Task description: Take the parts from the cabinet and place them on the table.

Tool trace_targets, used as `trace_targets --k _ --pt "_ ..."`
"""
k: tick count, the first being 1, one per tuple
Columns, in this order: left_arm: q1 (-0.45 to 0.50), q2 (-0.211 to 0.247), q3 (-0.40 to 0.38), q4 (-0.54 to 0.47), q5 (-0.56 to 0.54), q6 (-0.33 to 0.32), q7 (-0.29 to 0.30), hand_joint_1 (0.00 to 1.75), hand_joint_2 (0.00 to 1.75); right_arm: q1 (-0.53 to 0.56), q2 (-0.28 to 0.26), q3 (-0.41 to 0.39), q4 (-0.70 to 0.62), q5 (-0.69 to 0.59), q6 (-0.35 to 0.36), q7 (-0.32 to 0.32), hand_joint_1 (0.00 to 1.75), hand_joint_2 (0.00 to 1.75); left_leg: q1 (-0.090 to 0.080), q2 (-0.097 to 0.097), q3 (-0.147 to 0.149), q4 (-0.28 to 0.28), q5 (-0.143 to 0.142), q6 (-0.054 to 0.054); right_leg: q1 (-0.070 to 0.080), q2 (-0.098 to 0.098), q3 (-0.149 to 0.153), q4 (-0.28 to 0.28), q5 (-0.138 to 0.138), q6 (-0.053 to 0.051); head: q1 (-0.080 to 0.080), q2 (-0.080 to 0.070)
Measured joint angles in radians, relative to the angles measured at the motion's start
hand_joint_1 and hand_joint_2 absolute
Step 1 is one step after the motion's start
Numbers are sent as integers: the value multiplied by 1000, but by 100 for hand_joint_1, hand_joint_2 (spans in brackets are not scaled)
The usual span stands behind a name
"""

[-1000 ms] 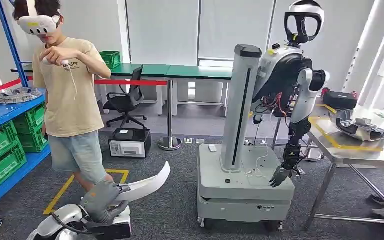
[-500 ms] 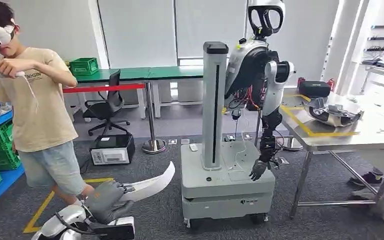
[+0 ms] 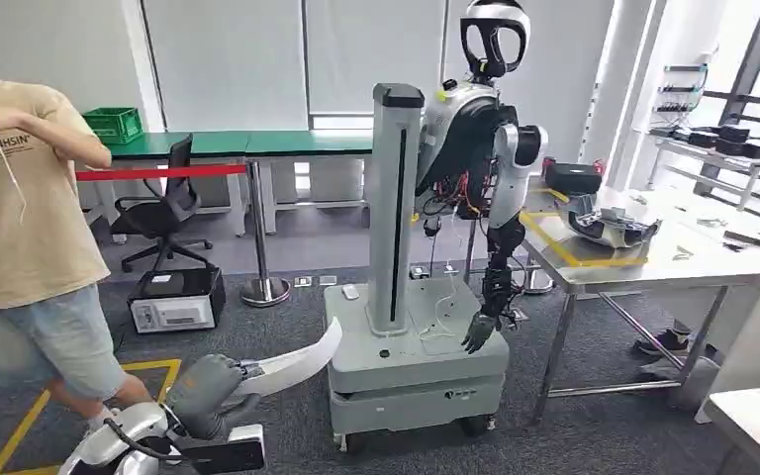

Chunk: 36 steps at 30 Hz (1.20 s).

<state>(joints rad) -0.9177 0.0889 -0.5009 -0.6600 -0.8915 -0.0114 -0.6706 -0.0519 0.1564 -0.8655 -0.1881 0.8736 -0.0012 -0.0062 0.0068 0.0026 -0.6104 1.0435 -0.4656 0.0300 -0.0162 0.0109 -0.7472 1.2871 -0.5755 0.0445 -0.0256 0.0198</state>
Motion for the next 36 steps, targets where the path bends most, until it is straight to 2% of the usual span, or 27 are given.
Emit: trace_targets --k 1,2,3,5,6,10,11,12,13,15,16,17,18,20,21,22,25,26,27,28,30,31,32,33,34,35,36 --pt "2 0 0 2 0 0 0 175 175 0 0 -1 0 0 2 0 0 0 -1 10 0 1 -1 1 0 -1 -28 46 -7 -1 0 0" --pt "4 0 0 2 0 0 0 175 175 1 0 -2 0 0 5 4 0 0 -2 18 1 2 -3 3 0 -2 -29 40 10 -2 0 0" --pt "5 -1 0 2 0 1 -2 175 175 3 0 -2 0 0 8 4 0 0 -3 27 2 3 -4 2 1 -4 -6 -14 47 -6 0 0" --pt "4 -2 0 0 1 3 -3 175 175 2 0 -5 0 1 11 5 0 0 -4 42 7 4 -8 -1 5 -26 89 -196 131 -17 0 0" --pt "4 -2 0 -2 1 5 -3 175 175 0 -1 -6 0 3 12 6 0 0 -6 49 10 4 -11 -5 13 -58 115 -257 125 -27 0 0" --pt "4 -2 0 -10 2 8 -3 175 175 1 0 -9 0 6 14 13 0 0 -9 71 17 -6 -11 -28 20 -29 119 -262 134 -40 0 0" --pt "5 -1 0 -15 1 8 -3 175 175 2 0 -10 0 6 15 15 0 0 -11 69 11 -2 -18 -36 8 -23 127 -274 143 -48 0 0" --pt "4 5 0 -16 2 9 -3 175 175 3 0 -10 0 7 16 16 0 0 -7 38 6 19 -36 -40 7 -18 131 -278 144 -52 -2 0" --pt "3 6 0 -16 2 10 -3 175 175 3 -1 -10 0 8 17 16 0 0 -6 17 -18 77 -70 -42 6 -12 131 -278 145 -56 -2 0" --pt "13 11 0 -15 2 11 -3 175 175 1 0 -11 0 9 17 16 0 0 -3 2 -92 232 -137 -48 6 3 131 -278 144 -58 -2 0" --pt "19 13 0 -15 2 11 -3 175 175 1 0 -11 0 10 17 16 0 0 -2 2 -117 282 -148 -51 6 12 130 -277 144 -58 -2 0" --pt "24 14 0 -15 2 11 -3 175 175 1 0 -11 0 11 17 17 0 0 0 1 -121 289 -138 -53 5 22 131 -276 144 -58 -2 0" --pt "25 15 0 -15 2 11 -2 175 175 2 0 -11 0 13 18 18 0 0 3 1 -105 251 -106 -54 4 31 130 -274 144 -58 -2 0" --pt "24 17 0 -16 2 11 -2 175 175 2 0 -11 0 14 18 18 0 0 10 -13 -23 83 -17 -57 0 49 130 -265 140 -50 -2 0" --pt "23 18 0 -16 2 11 -2 175 175 2 0 -11 0 15 19 19 0 0 17 -50 5 19 -12 -59 -2 56 127 -259 137 -43 -2 0" --pt "23 18 0 -16 2 12 -2 175 175 -1 0 -11 0 16 19 19 0 0 12 -59 20 7 -21 -54 4 65 117 -249 134 -35 -2 0" --pt "23 16 0 -18 1 14 -2 175 175 4 0 -12 0 17 19 20 0 0 4 -38 12 14 -18 -32 -5 87 111 -260 147 -14 -1 0" --pt "20 15 0 -18 1 14 -3 175 175 5 -1 -12 0 16 19 21 0 0 10 -29 15 5 -11 -22 -5 90 109 -259 146 -9 -1 0" --pt "18 14 0 -18 1 14 -2 175 175 7 0 -12 0 16 19 20 0 0 11 -19 19 1 -9 -15 -1 48 101 -241 135 -7 0 0" --pt "15 13 0 -19 2 16 -3 175 175 6 0 -12 0 16 19 20 0 0 10 -14 18 1 -9 -8 1 16 79 -195 107 -5 0 0" --pt "13 13 0 -18 1 17 -3 175 175 0 0 -12 0 16 19 20 0 0 6 3 17 2 -10 -4 0 0 2 -38 38 -1 0 0" --pt "14 13 0 -17 1 17 -3 175 175 0 0 -12 0 16 19 20 0 0 5 14 17 2 -11 -2 1 -2 -32 28 18 -1 1 0" --pt "14 11 0 -16 1 17 -3 175 175 1 0 -12 0 16 19 21 0 0 4 23 17 2 -12 -2 1 -2 -43 47 23 -2 0 0" --pt "14 8 0 -16 1 17 -3 175 175 2 0 -12 0 16 19 20 0 0 3 32 17 2 -12 -2 1 -2 -28 17 47 -4 0 0" --pt "13 8 0 -17 1 17 -3 175 175 2 0 -13 0 16 19 20 0 0 2 40 19 2 -13 -3 2 -6 7 -51 82 -7 0 0" --pt "12 6 0 -18 1 17 -3 175 175 1 0 -13 0 16 19 20 0 0 2 48 21 2 -14 -5 4 -18 60 -148 123 -12 0 0" --pt "11 6 0 -18 1 17 -3 175 175 1 0 -13 0 16 19 20 0 0 1 55 23 2 -16 -9 9 -53 112 -238 147 -20 0 0"
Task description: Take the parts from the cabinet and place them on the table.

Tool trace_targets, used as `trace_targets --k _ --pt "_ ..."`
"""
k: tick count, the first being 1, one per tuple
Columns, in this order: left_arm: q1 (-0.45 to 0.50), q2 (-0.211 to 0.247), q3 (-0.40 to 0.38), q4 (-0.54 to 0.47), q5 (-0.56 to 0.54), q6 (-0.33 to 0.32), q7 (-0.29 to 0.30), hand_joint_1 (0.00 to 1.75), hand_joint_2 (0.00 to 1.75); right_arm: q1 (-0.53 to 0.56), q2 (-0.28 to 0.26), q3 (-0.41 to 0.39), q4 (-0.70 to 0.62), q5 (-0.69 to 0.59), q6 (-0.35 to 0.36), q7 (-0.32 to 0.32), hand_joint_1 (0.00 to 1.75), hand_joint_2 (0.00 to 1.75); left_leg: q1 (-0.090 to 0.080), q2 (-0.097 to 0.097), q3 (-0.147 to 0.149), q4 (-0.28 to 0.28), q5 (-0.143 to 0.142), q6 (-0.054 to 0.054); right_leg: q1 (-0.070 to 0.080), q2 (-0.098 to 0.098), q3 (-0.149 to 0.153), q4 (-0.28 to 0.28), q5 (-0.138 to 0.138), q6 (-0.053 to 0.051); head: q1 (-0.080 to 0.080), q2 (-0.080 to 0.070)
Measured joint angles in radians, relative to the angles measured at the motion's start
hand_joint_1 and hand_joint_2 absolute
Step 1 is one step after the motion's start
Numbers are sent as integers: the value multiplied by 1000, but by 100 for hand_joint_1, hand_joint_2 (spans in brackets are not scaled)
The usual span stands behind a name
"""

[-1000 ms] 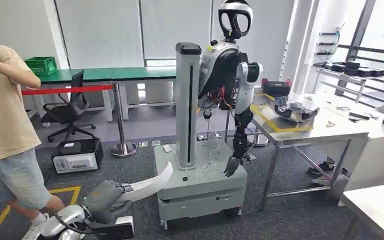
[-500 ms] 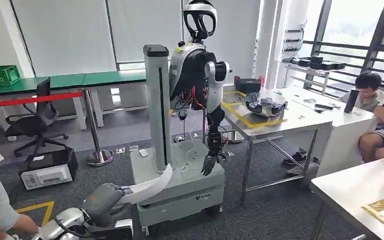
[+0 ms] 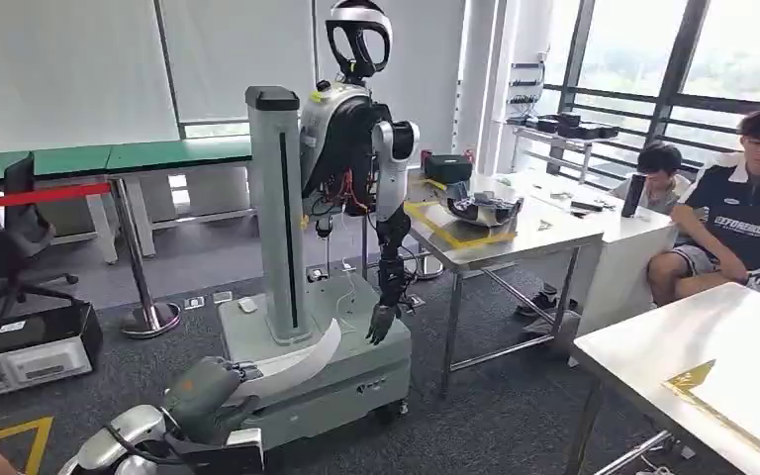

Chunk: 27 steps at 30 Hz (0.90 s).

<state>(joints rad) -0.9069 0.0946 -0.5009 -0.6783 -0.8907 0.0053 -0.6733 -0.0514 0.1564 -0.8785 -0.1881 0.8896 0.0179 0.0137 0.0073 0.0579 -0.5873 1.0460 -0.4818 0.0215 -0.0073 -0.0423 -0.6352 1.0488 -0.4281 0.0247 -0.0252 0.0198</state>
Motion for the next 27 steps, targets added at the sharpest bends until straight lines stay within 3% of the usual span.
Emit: trace_targets --k 1,4,5,6,7,8,10,11,12,13,14,15,16,18,20,21,22,23,25,26,27 --pt "-2 0 0 0 0 0 0 175 175 -2 0 0 0 0 1 0 0 0 -8 8 -1 0 -4 -6 8 -19 7 -17 -12 -5 0 0" --pt "-3 -6 0 0 0 1 0 175 175 0 0 0 0 0 1 0 0 0 -6 26 6 -8 -4 -21 11 10 1 -20 -8 -15 0 0" --pt "-5 -9 0 -1 0 1 0 175 175 0 0 -1 0 0 2 0 0 0 -9 35 9 -10 -6 -28 6 19 4 -28 -2 -23 0 0" --pt "-5 -8 0 -2 0 1 0 175 175 2 0 -2 0 0 3 0 0 0 -1 13 2 2 -15 -34 -1 25 12 -37 3 -29 0 0" --pt "-6 -7 0 -2 0 2 0 175 175 1 0 -3 0 -1 5 0 0 0 -1 -21 -14 41 -44 -35 -2 32 14 -38 4 -35 -2 0" --pt "-7 -7 0 -1 0 2 0 175 175 -1 0 -4 0 -1 6 0 0 0 -1 -40 -44 106 -79 -37 -2 38 14 -38 4 -39 -1 0" --pt "0 -5 0 3 0 2 0 175 175 -2 0 -5 0 -1 8 0 0 0 0 -54 -118 258 -139 -41 -2 57 14 -38 3 -41 -1 0" --pt "3 -5 0 5 -1 2 0 175 175 -2 0 -5 0 0 10 0 0 0 0 -55 -139 295 -141 -43 -2 68 14 -37 2 -41 -2 0" --pt "4 -5 0 6 -1 2 0 175 175 -1 0 -6 0 0 10 0 0 0 1 -55 -135 280 -117 -43 -2 78 14 -36 2 -41 -2 0" --pt "3 -5 0 6 -1 2 0 175 175 0 0 -6 0 0 10 0 0 0 3 -56 -112 225 -78 -42 -3 88 14 -34 2 -40 -2 0" --pt "1 -5 0 6 -1 2 0 175 175 0 0 -7 0 0 10 0 0 0 5 -60 -70 131 -26 -41 -4 98 15 -30 0 -38 -2 0" --pt "-1 -5 0 6 -1 2 0 175 175 0 0 -7 0 0 10 0 0 0 8 -81 -30 46 13 -42 -5 107 14 -25 -3 -33 -1 0" --pt "-3 -5 0 6 -1 2 0 175 175 0 0 -8 0 1 10 0 0 0 11 -118 -11 11 -3 -43 -3 115 8 -18 -6 -25 -2 0" --pt "-3 -6 0 6 -2 1 0 175 175 -2 0 -9 0 1 10 0 0 0 5 -106 -9 7 -1 -34 -7 129 -2 -15 -2 -12 0 0" --pt "-6 -9 0 5 -3 1 1 175 175 2 0 -11 0 2 11 0 0 0 1 -93 -7 3 3 -18 -10 145 -2 -23 3 5 0 0" --pt "-8 -12 0 4 -3 1 1 175 175 3 -1 -13 0 2 11 1 0 0 8 -81 -1 -6 9 -8 -13 134 -3 -16 -1 7 0 0" --pt "-11 -15 0 3 -3 1 3 175 175 4 0 -13 0 2 12 3 0 0 7 -76 1 -9 10 -2 -6 93 -15 11 -20 10 2 0" --pt "-15 -16 0 3 -3 1 3 175 175 2 0 -13 0 2 12 4 0 0 6 -69 1 -9 9 5 -6 70 -46 71 -54 14 2 0" --pt "-15 -15 0 5 -4 1 4 175 175 -2 0 -13 0 2 13 4 0 0 2 -51 1 -9 8 7 -7 54 -126 229 -120 20 2 0" --pt "-14 -15 0 6 -5 1 4 175 175 -1 0 -13 0 2 13 4 0 0 1 -41 0 -9 7 8 -7 52 -153 281 -132 22 2 0" --pt "-14 -16 0 6 -5 0 4 175 175 0 0 -14 0 2 13 5 0 0 0 -32 1 -9 6 9 -7 51 -155 280 -118 22 2 0"
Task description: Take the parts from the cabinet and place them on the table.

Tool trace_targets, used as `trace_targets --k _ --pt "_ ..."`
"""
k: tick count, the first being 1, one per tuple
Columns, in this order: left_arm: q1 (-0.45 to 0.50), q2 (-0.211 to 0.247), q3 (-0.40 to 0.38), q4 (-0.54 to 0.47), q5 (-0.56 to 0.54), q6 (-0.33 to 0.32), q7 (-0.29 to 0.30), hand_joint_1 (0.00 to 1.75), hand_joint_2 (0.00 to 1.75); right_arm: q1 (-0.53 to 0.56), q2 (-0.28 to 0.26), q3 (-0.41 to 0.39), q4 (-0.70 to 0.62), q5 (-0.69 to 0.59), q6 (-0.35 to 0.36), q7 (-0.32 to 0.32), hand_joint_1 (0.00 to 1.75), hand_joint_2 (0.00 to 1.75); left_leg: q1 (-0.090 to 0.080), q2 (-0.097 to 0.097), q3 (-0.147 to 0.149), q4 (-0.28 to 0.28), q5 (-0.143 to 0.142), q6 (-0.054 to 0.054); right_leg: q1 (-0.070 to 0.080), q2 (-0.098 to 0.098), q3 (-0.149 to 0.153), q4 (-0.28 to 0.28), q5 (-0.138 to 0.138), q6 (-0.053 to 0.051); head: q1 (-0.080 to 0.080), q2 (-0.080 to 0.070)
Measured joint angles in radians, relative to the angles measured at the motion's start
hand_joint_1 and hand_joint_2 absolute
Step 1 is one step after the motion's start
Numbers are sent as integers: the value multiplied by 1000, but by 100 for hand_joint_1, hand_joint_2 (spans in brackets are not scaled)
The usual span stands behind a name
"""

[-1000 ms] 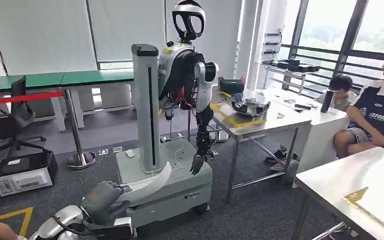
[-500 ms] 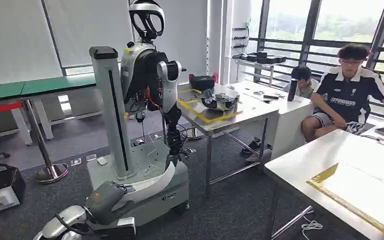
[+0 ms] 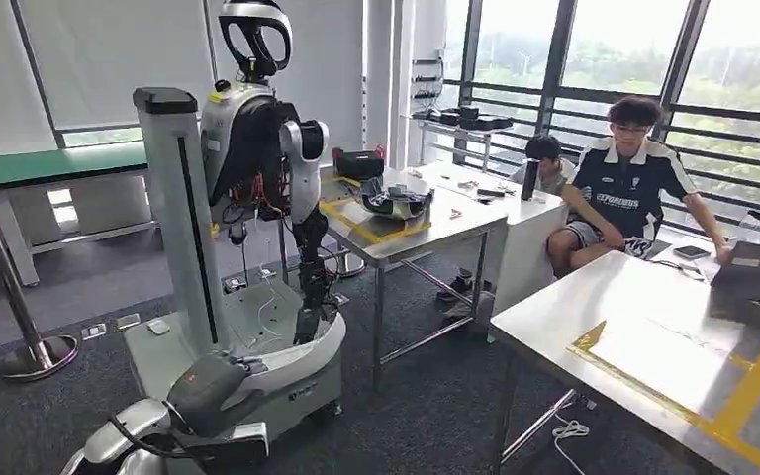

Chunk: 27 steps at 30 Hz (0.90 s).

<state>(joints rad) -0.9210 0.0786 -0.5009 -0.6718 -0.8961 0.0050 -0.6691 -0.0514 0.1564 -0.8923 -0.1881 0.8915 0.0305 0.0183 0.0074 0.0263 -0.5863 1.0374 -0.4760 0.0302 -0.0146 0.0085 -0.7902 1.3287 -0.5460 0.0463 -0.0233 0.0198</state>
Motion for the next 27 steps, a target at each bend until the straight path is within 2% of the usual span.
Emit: trace_targets --k 1,2,3,4,5,8,9,10,11,12,13,14,15,16,17,18,19,20,23,24,25,26,27 --pt "-1 -1 0 0 0 0 0 175 175 0 0 0 0 0 0 0 0 0 0 8 1 0 -1 -1 0 -1 21 -45 31 -2 0 0" --pt "-3 -1 0 0 0 0 0 175 175 0 0 0 0 0 2 0 0 0 -1 16 3 0 -3 -4 1 -7 69 -136 75 -5 0 0" --pt "-5 -1 0 -1 0 0 0 175 175 0 0 -1 0 0 3 0 0 0 -1 24 5 1 -5 -7 3 -26 120 -229 113 -10 0 0" --pt "-8 -1 0 -1 0 0 0 175 175 -2 0 -1 0 0 3 0 0 0 -3 32 7 1 -8 -11 8 -67 155 -302 118 -18 0 0" --pt "-11 -1 0 -1 0 0 1 175 175 -3 0 -1 0 0 4 0 0 0 -10 36 7 2 -12 -18 14 -62 156 -306 121 -26 0 0" --pt "-10 -6 0 -1 0 -2 1 175 175 -1 0 -1 0 1 4 2 0 0 -9 57 16 -6 -15 -33 17 -35 152 -305 120 -40 0 0" --pt "-11 -6 0 -3 0 -3 2 175 175 -1 0 -2 0 1 4 5 0 0 -8 60 15 -3 -22 -41 7 -26 161 -315 126 -50 0 0" --pt "-11 -5 0 -3 0 -3 2 175 175 0 0 -2 0 2 4 7 0 0 -3 28 9 17 -36 -46 6 -22 165 -319 127 -52 -1 0" --pt "-12 -3 0 -3 0 -3 2 175 175 0 0 -3 0 4 6 11 0 0 -3 0 -14 68 -67 -48 5 -18 167 -320 126 -59 -2 0" --pt "-11 -3 0 -2 -1 -3 2 175 175 -2 0 -5 0 6 8 13 0 0 -2 -15 -52 147 -106 -51 5 -9 167 -320 126 -61 -2 0" --pt "-6 -2 0 -1 -2 -4 2 175 175 -3 0 -6 0 6 11 13 0 0 -1 -21 -97 234 -141 -54 5 0 167 -319 125 -63 -2 0" --pt "1 1 0 0 -2 -5 3 175 175 -3 0 -7 0 6 13 14 0 0 -2 -23 -128 292 -154 -55 5 10 167 -319 124 -64 -2 0" --pt "6 2 0 1 -3 -6 3 175 175 -2 0 -8 0 6 14 16 0 0 -1 -23 -138 304 -143 -56 4 21 168 -319 124 -64 -2 0" --pt "8 2 0 1 -3 -6 4 175 175 -1 0 -9 0 6 15 17 0 0 1 -23 -128 272 -112 -56 4 31 169 -318 124 -63 -2 0" --pt "7 2 0 1 -3 -6 4 175 175 0 0 -9 0 6 15 17 0 0 3 -25 -98 199 -65 -55 2 40 169 -315 123 -61 -2 0" --pt "6 3 0 1 -3 -6 4 175 175 0 0 -9 0 6 15 17 0 0 6 -34 -58 112 -18 -56 1 50 169 -310 121 -58 -2 0" --pt "6 5 0 0 -3 -6 4 175 175 0 0 -10 0 6 15 17 0 0 12 -64 -23 32 12 -58 -1 58 167 -304 117 -51 -2 0" --pt "6 5 0 1 -3 -6 4 175 175 -2 0 -10 0 6 15 16 0 0 9 -83 -6 8 -7 -57 4 67 158 -293 113 -43 -2 0" --pt "9 5 0 0 -4 -6 5 175 175 1 0 -10 0 6 15 17 0 0 1 -64 -11 16 -4 -35 -4 89 152 -301 124 -23 -1 0" --pt "6 5 0 -2 -4 -6 5 175 175 3 0 -10 0 6 16 17 0 0 5 -57 -9 8 1 -26 -5 96 151 -302 123 -17 -1 0" --pt "5 5 0 -4 -4 -6 6 175 175 5 0 -10 0 6 17 17 0 0 8 -45 -4 4 4 -18 -4 69 145 -287 114 -15 -1 0" --pt "4 4 0 -5 -4 -6 5 175 175 5 1 -10 0 6 17 17 0 0 8 -41 -3 2 5 -11 1 30 123 -244 85 -12 0 0" --pt "4 4 0 -6 -4 -6 5 175 175 2 1 -10 0 6 17 17 0 0 4 -33 -4 2 4 -8 1 13 86 -167 48 -10 1 0"
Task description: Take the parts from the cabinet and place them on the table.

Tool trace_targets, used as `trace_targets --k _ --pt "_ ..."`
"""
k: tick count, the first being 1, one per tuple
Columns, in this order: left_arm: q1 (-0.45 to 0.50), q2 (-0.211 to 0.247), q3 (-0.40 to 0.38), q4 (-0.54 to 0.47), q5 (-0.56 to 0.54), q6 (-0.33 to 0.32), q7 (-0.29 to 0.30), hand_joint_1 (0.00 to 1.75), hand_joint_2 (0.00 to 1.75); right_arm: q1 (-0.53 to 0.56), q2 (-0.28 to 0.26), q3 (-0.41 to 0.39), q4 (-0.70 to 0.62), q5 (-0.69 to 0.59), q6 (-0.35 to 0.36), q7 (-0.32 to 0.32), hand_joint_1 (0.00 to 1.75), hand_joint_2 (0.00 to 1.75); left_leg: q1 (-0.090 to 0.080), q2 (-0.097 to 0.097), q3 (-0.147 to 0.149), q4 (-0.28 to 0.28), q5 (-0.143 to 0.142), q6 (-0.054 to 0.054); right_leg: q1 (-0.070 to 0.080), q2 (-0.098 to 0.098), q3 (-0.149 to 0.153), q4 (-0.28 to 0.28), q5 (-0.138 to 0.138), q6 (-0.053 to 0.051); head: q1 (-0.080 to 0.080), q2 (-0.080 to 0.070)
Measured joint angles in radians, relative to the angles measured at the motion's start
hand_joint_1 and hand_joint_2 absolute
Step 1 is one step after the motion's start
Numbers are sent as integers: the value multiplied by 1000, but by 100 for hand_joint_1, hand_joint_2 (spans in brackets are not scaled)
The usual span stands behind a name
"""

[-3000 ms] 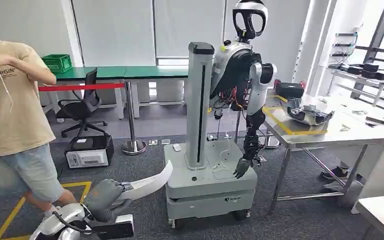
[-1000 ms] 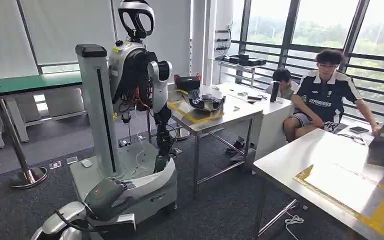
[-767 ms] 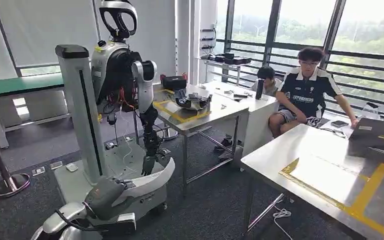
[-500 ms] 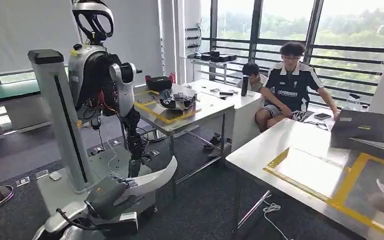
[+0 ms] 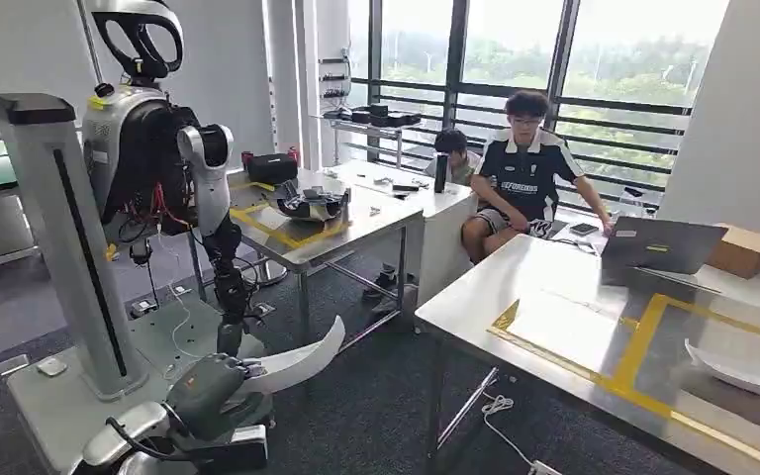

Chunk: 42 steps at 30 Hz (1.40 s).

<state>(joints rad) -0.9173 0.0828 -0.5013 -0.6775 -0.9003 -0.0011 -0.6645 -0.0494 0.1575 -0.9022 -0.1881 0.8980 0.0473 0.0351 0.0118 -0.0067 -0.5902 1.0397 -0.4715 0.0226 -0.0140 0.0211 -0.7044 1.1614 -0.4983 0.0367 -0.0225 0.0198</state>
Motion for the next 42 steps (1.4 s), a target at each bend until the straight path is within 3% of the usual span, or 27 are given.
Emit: trace_targets --k 2,3,4,6,7,8,12,14,15,17,18,20,22,23,25,27,28,29,30,32,33,34,35,37,38,39,42 --pt "4 1 0 1 0 0 1 175 175 -2 0 0 0 0 0 0 0 0 -5 18 -1 0 -2 3 -1 -11 -74 150 -57 2 0 0" --pt "6 1 0 1 0 0 1 175 175 -2 0 0 0 0 0 0 0 0 -6 27 0 0 -2 4 0 -12 -91 182 -57 1 0 0" --pt "7 1 0 1 0 0 1 175 175 -1 0 0 0 0 0 0 0 0 -7 36 0 1 -3 4 0 -13 -79 156 -34 0 0 0" --pt "6 1 0 0 0 0 1 175 175 -2 0 0 0 0 1 0 0 0 -8 52 3 1 -5 2 0 -24 5 -3 44 -7 0 0" --pt "5 1 0 -1 0 0 1 175 175 -2 0 0 0 0 1 0 0 0 -9 59 5 1 -7 -1 3 -50 56 -92 73 -12 0 0" --pt "4 1 0 -2 0 0 1 175 175 -4 0 0 0 0 1 0 0 0 -16 66 4 2 -11 -7 14 -77 73 -126 57 -18 -1 0" --pt "1 -3 0 -3 0 0 1 175 175 -3 0 0 0 0 2 1 0 0 -16 90 13 -5 -12 -31 15 -41 71 -136 69 -38 -1 0" --pt "-1 0 0 -6 0 -1 1 175 175 -2 2 0 0 0 2 3 0 0 -9 39 -5 33 -42 -40 7 -32 80 -146 75 -50 -3 0" --pt "-3 0 0 -5 0 -1 1 175 175 -3 2 -1 0 0 3 3 0 0 -8 20 -38 103 -82 -42 6 -26 81 -146 74 -55 -3 0" --pt "3 2 0 -2 0 -3 1 175 175 -6 2 -1 0 0 3 8 0 0 -8 11 -116 265 -146 -46 7 -8 80 -146 74 -58 -3 0" --pt "7 3 0 0 0 -3 1 175 175 -5 3 -1 0 0 3 9 0 0 -7 10 -137 305 -149 -47 7 3 81 -145 74 -58 -3 0" --pt "9 3 0 1 0 -3 1 175 175 -3 4 -1 0 -1 3 12 0 0 -6 9 -115 244 -91 -45 6 23 81 -142 74 -57 -3 0" --pt "4 3 0 1 0 -8 1 175 175 -3 7 -2 0 -3 3 12 0 0 -2 -10 -32 67 1 -42 5 42 81 -134 71 -52 -3 0" --pt "2 3 0 2 0 -10 1 175 175 -3 8 -3 0 -7 3 12 0 0 0 -46 -9 18 -5 -40 7 50 76 -128 69 -45 -3 0" --pt "-1 -4 0 3 -2 -13 0 175 175 -5 8 -6 0 -9 3 14 0 0 -3 -40 -2 8 -8 -35 5 65 66 -125 72 -32 -2 0" --pt "-5 -16 -1 6 -5 -16 1 175 175 0 13 -8 0 -10 3 17 0 0 -9 -26 -1 5 -4 -19 0 80 65 -133 78 -15 -2 0" --pt "-10 -20 -1 6 -6 -18 1 175 175 1 13 -9 0 -11 3 17 0 0 -2 -16 2 -5 5 -8 0 65 62 -127 76 -13 -2 0" --pt "-16 -27 -1 6 -7 -18 1 175 175 1 13 -10 0 -12 3 17 0 0 -3 -9 3 -7 6 -2 4 23 47 -100 55 -9 -1 0" --pt "-20 -28 -1 7 -7 -18 0 175 175 -1 15 -12 0 -12 3 18 0 0 -4 -1 3 -7 6 1 4 4 19 -42 20 -6 -1 0" --pt "-22 -33 -1 12 -11 -20 0 175 175 -4 16 -16 0 -15 3 18 0 0 -7 19 3 -7 5 4 2 -8 -57 115 -46 0 -1 0" --pt "-22 -36 -1 16 -12 -21 -1 175 175 -4 16 -18 0 -17 3 19 0 0 -8 27 2 -7 4 4 2 -10 -82 165 -56 2 -1 0" --pt "-23 -45 -2 21 -12 -24 -2 175 175 -3 16 -22 0 -17 3 21 0 0 -9 37 3 -6 4 4 1 -11 -85 167 -45 3 -1 0" --pt "-25 -55 -2 25 -13 -25 -2 175 175 -3 16 -24 0 -18 3 23 0 0 -9 45 3 -6 3 4 1 -14 -62 121 -14 2 -1 0" --pt "-32 -67 -2 29 -13 -27 -3 175 175 -3 16 -25 0 -18 3 24 0 0 -9 59 6 -5 -1 -1 1 -34 29 -50 63 -2 -1 0" --pt "-38 -71 -2 30 -14 -29 -3 175 175 -5 16 -25 0 -18 3 24 0 0 -10 67 7 -3 -4 -6 5 -74 64 -127 67 -7 -1 0" --pt "-44 -72 -3 33 -14 -30 -2 175 175 -6 17 -25 0 -18 4 24 0 0 -20 73 5 -1 -8 -12 10 -76 70 -129 69 -14 -1 0" --pt "-54 -86 -3 42 -15 -32 -2 175 175 -4 18 -26 0 -18 5 24 0 0 -17 93 13 -7 -9 -29 16 -47 65 -127 70 -34 -2 0"
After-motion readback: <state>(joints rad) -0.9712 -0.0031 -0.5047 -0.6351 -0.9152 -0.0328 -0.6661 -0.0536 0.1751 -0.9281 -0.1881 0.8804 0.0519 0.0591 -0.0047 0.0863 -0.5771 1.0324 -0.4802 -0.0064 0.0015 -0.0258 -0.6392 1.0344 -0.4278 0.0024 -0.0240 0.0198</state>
